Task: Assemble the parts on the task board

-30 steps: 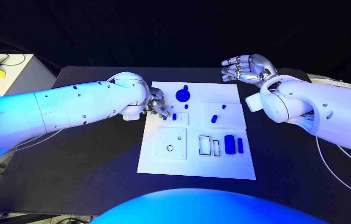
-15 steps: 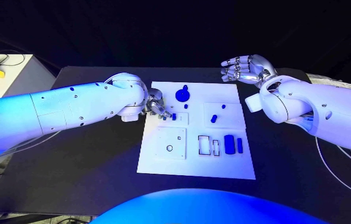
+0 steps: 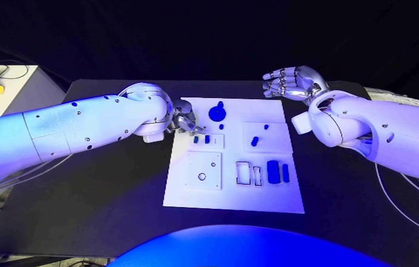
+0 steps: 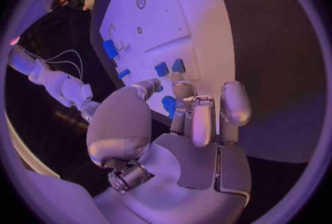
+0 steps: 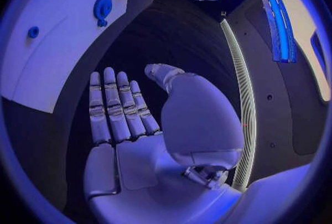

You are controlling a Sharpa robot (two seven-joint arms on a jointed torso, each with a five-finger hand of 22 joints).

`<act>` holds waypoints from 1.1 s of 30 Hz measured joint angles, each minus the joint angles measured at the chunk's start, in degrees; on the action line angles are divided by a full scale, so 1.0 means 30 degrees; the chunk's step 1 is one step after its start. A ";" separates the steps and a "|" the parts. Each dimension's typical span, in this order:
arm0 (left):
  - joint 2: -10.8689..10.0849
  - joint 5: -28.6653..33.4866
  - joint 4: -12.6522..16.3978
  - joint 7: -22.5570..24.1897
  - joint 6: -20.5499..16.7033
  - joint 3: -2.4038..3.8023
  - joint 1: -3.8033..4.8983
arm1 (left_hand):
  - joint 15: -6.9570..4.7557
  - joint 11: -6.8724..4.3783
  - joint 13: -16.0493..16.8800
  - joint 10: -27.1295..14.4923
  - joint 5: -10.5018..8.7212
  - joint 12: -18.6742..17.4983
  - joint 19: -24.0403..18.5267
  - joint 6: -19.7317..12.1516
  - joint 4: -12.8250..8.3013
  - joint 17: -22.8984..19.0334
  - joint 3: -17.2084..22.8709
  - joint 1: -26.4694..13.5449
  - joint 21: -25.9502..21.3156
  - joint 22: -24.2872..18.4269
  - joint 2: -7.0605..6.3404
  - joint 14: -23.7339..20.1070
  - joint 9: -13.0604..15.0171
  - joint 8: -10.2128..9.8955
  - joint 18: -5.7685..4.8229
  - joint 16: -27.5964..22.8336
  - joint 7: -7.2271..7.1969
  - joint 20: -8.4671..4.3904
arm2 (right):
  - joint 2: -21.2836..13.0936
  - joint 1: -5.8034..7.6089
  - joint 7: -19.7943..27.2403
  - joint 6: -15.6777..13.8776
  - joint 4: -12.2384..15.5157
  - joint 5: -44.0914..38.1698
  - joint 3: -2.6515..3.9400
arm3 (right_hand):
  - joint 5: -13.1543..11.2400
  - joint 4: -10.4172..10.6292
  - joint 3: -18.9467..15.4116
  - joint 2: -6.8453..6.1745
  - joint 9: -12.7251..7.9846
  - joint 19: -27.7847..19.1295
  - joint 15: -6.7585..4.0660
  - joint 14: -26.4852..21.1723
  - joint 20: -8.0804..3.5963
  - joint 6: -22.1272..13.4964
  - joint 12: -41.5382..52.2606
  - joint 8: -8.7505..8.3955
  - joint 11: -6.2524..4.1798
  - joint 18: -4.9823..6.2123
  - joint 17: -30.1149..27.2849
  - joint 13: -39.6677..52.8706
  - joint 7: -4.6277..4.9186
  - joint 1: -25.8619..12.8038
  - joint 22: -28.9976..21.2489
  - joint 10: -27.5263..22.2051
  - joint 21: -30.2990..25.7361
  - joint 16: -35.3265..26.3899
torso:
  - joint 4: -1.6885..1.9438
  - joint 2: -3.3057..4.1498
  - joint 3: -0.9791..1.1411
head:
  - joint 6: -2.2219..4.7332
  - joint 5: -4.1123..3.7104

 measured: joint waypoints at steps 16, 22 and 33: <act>-0.0559 0.1724 0.0858 0.0639 -0.1984 0.0682 0.0062 | 0.0993 0.1216 -0.3945 -0.4395 0.0192 -0.2695 -0.5002 -0.2875 -0.1106 -0.2485 0.3476 0.4691 -0.4335 -0.6056 -0.0011 -0.0800 -0.0891 -0.1349 0.0972 -0.2834 0.1369 0.0701 | 0.0013 -0.0058 0.0002 0.0041 -0.0045 -0.0003 -0.0002 | 0.0000 0.0001 0.0000 0.0000 0.0002 0.0001 0.0000 0.0001 0.0000 0.0000 0.0000 0.0000 0.0000 0.0000 0.0001 0.0000 0.0000 0.0001 0.0002 0.0000 0.0000 0.0000 | -0.0009 0.0018 0.0011 | 0.0000 -0.0097; -0.0211 0.2756 0.0789 0.2913 -0.4180 0.0536 0.0058 | 0.1612 0.1971 -0.5127 -0.6572 0.0035 -0.4151 -0.7302 -0.3632 -0.2822 -0.7729 0.4697 0.6561 -0.6781 -0.8753 -0.1021 -0.3923 -0.3067 -0.2856 0.1351 -0.6240 0.2073 0.1320 | 0.0024 -0.0066 0.0009 0.0047 -0.0071 -0.0003 -0.0002 | 0.0000 0.0001 0.0000 0.0000 -0.0018 -0.0136 0.0000 0.0001 0.0000 0.0000 -0.0001 0.0000 -0.0001 0.0001 -0.0020 0.0000 0.0000 0.0001 -0.0052 0.0001 0.0000 0.0000 | -0.0009 0.0026 0.0027 | -0.0002 -0.0152; 0.0842 0.0042 0.0078 0.7817 -0.8747 -0.0153 -0.0719 | 0.2319 0.2880 -0.7819 -0.8284 0.0004 -0.7064 -0.8332 -0.3985 -0.4568 -1.1796 0.4085 0.8194 -0.6903 -0.8475 -0.1177 -0.6485 -0.6383 -0.4827 0.1351 -0.8911 0.2893 0.1901 | 0.0008 -0.0069 0.0046 0.0052 -0.0172 0.0000 -0.0002 | 0.0071 -0.0105 0.0107 0.0000 -0.0016 -0.0136 -0.0001 0.0001 0.0000 0.0000 -0.0001 0.0000 0.0000 0.0001 -0.0038 0.0000 0.0000 0.0001 -0.0092 0.0000 0.0000 0.0000 | -0.0011 0.0027 0.0013 | 0.0000 -0.0421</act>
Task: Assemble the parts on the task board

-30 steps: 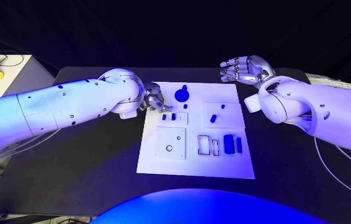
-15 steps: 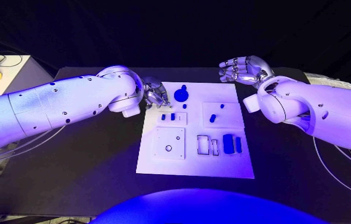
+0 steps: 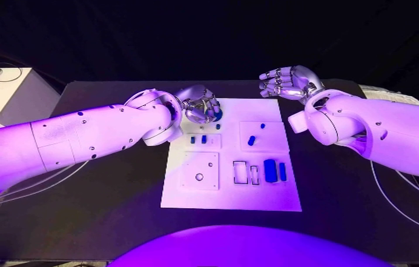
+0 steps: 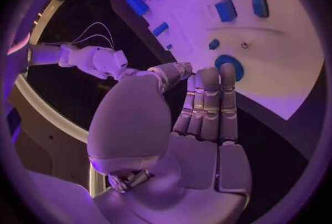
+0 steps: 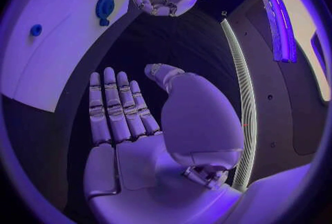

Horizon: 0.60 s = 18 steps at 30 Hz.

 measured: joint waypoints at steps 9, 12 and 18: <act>0.0989 -0.3687 -0.0913 0.0992 -0.0486 -0.0468 -0.0126 | 0.0170 0.0107 -0.0905 -0.0585 -0.0078 -0.0835 0.0020 -0.0062 0.0146 0.0532 -0.0713 -0.0408 0.0145 0.0059 -0.0407 0.0951 -0.0825 -0.0183 -0.0001 0.0942 0.0063 0.0157 | 0.0056 -0.0001 0.0022 0.0020 -0.0009 0.0001 0.0000 | 0.0000 0.0000 0.0000 0.0000 0.0001 0.0000 0.0000 0.0000 0.0000 0.0000 0.0000 0.0000 0.0000 0.0001 0.0001 0.0001 0.0000 0.0000 0.0001 0.0000 0.0000 0.0000 | 0.0002 -0.0002 0.0000 | 0.0000 -0.0059; 0.1291 -0.4684 -0.1313 0.0984 -0.0341 -0.0592 -0.0134 | 0.0168 0.0179 -0.1147 -0.0716 -0.0077 -0.1019 0.0250 -0.0179 0.0167 0.0886 -0.0864 -0.0409 0.0145 0.0041 -0.0409 0.1341 -0.1056 -0.0183 -0.0003 0.1423 0.0030 0.0175 | 0.0060 -0.0001 0.0024 0.0038 -0.0017 0.0002 0.0000 | 0.0000 0.0000 0.0000 0.0000 0.0002 0.0001 0.0000 0.0000 0.0000 0.0000 0.0000 0.0000 0.0000 -0.0001 0.0001 0.0000 0.0000 0.0001 0.0001 0.0000 0.0000 0.0000 | 0.0002 -0.0005 0.0009 | 0.0000 -0.0059; 0.1832 -0.6385 -0.1876 0.0684 0.0267 -0.0873 -0.0138 | 0.0237 0.0147 -0.1439 -0.0956 -0.0077 -0.1132 0.0356 -0.0176 0.0293 0.1391 -0.1306 -0.0560 0.0145 -0.0004 -0.0560 0.1748 -0.1328 -0.0183 -0.0002 0.2098 0.0033 0.0280 | 0.0062 -0.0002 0.0025 0.0085 -0.0022 0.0002 0.0000 | 0.0000 0.0000 0.0000 -0.0001 0.0002 0.0002 0.0000 0.0001 0.0000 0.0000 0.0000 0.0000 0.0000 0.0001 0.0002 0.0000 0.0000 0.0001 -0.0034 0.0000 0.0000 0.0000 | 0.0000 -0.0005 0.0018 | 0.0000 -0.0044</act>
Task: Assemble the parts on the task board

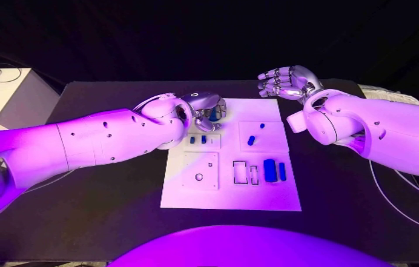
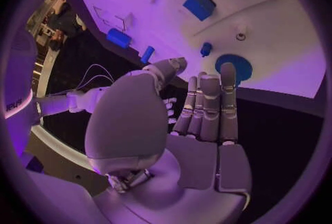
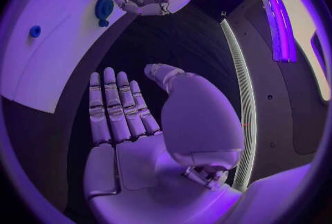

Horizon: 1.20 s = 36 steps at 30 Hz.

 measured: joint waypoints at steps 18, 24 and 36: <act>0.0861 -0.2430 -0.0896 -0.1289 0.1158 -0.0163 -0.0019 | 0.0001 -0.0038 -0.0848 -0.0224 -0.0192 -0.0481 0.0203 0.0731 0.0136 -0.0200 -0.0427 0.0325 -0.0001 -0.0031 0.0122 -0.0001 -0.1118 -0.0310 0.0001 0.0694 -0.0239 -0.0067 | -0.0013 0.0001 0.0024 0.0023 0.0054 -0.0613 -0.0002 | 0.0000 -0.0084 0.0023 0.0000 -0.0017 0.0000 0.0000 0.0000 0.0000 -0.0001 0.0000 0.0000 0.0000 0.0000 -0.0042 0.0000 0.0000 0.0000 -0.0040 0.0000 0.0000 0.0000 | -0.0011 0.0020 -0.0007 | 0.0000 -0.0055; 0.1091 -0.2643 -0.1080 -0.1438 0.1305 -0.0166 -0.0025 | -0.0005 -0.0068 -0.1131 0.0079 -0.0192 -0.0607 0.0203 0.1280 0.0211 -0.0088 -0.0186 0.0561 0.0220 0.0088 0.0159 0.0004 -0.1505 -0.0458 0.0001 0.1038 -0.0317 -0.0067 | -0.0017 0.0001 0.0057 0.0018 0.0069 -0.0810 -0.0002 | -0.0001 -0.0132 -0.0025 0.0000 -0.0016 0.0001 0.0000 0.0000 -0.0001 0.0000 0.0000 0.0000 0.0000 0.0000 -0.0042 0.0000 0.0000 0.0000 -0.0065 0.0000 0.0000 0.0000 | -0.0004 0.0022 -0.0018 | 0.0000 -0.0073; 0.1265 -0.2665 -0.1285 -0.1485 0.2177 -0.0195 -0.0029 | -0.0376 -0.0478 -0.1656 0.1858 -0.0192 -0.0811 0.0341 0.2722 0.0132 0.1046 0.0259 0.0966 0.0887 0.0591 0.0399 0.0784 -0.2346 -0.1033 0.0001 0.2232 -0.0570 -0.0206 | 0.0017 0.0002 0.0105 0.0016 0.0064 -0.0961 -0.0002 | -0.0001 -0.0186 0.0029 0.0000 -0.0015 0.0001 0.0000 0.0000 -0.0001 0.0000 0.0000 0.0000 0.0000 0.0000 -0.0059 0.0000 0.0000 0.0000 -0.0083 0.0000 0.0000 0.0000 | 0.0024 0.0007 -0.0018 | 0.0000 -0.0099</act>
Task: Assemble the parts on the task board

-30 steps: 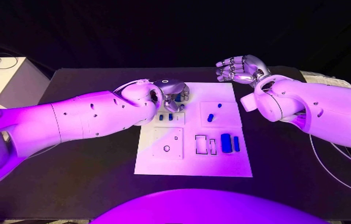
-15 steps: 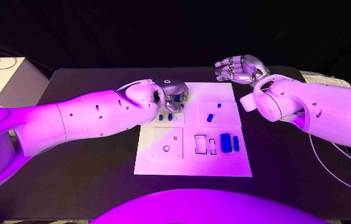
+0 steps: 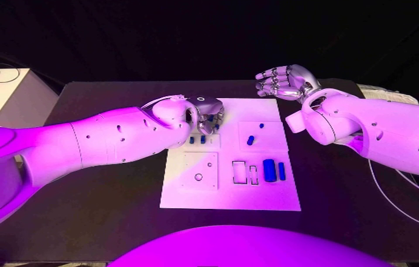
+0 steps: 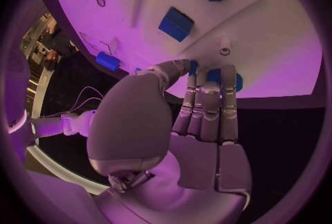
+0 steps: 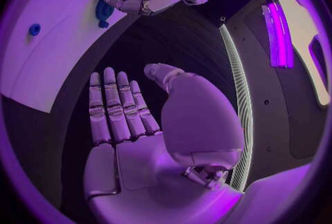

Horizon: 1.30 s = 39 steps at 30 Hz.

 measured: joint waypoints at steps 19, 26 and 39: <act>0.0026 0.0132 0.0021 -0.0002 0.0934 0.0011 0.0022 | 0.0067 0.0035 -0.0315 0.0535 0.0000 -0.0416 0.0066 0.0475 0.0077 0.0153 0.0080 0.0003 0.0248 0.0297 0.0017 0.0066 -0.0366 -0.0400 -0.0001 0.0370 0.0072 -0.0068 | 0.0038 -0.0001 0.0020 0.0003 -0.0022 -0.0039 0.0000 | 0.0000 0.0002 -0.0001 0.0000 0.0002 0.0000 -0.0001 0.0000 0.0000 0.0000 0.0075 0.0000 0.0000 0.0000 -0.0012 0.0000 0.0000 0.0000 -0.0022 0.0000 0.0000 0.0000 | -0.0009 -0.0018 0.0011 | 0.0000 -0.0015; 0.0022 0.0263 0.0008 0.0027 0.0897 0.0014 0.0026 | -0.0218 -0.0167 -0.0649 0.1894 -0.0184 -0.1140 0.0729 0.1501 -0.0374 0.0895 0.0528 0.0662 0.1255 0.1377 0.0675 0.0679 -0.0536 -0.0635 0.0000 0.1035 -0.0009 -0.0302 | 0.0051 -0.0002 0.0021 0.0003 -0.0027 -0.0043 0.0000 | 0.0000 0.0002 -0.0002 0.0000 0.0003 0.0000 0.0000 0.0000 0.0000 0.0000 0.0074 0.0000 0.0000 -0.0001 -0.0013 0.0000 0.0000 0.0000 -0.0029 0.0000 0.0000 0.0000 | -0.0011 -0.0018 0.0011 | 0.0000 0.0007; -0.0481 0.0967 0.0330 0.0068 -0.0061 0.0017 -0.0021 | -0.0275 -0.0212 -0.0864 0.2869 -0.0297 -0.2191 0.1467 0.2245 -0.1060 0.1904 0.0783 0.0948 0.2450 0.2775 0.1111 0.1369 -0.0619 -0.1262 -0.0002 0.1551 -0.0023 -0.0508 | 0.0041 -0.0002 0.0035 0.0007 0.0004 -0.0142 0.0000 | -0.0001 0.0003 -0.0002 0.0000 0.0005 0.0000 0.0000 0.0000 0.0000 0.0000 0.0074 0.0000 -0.0001 0.0000 -0.0029 0.0000 0.0000 0.0000 -0.0051 0.0000 0.0000 0.0000 | -0.0024 0.0004 0.0009 | 0.0000 0.0009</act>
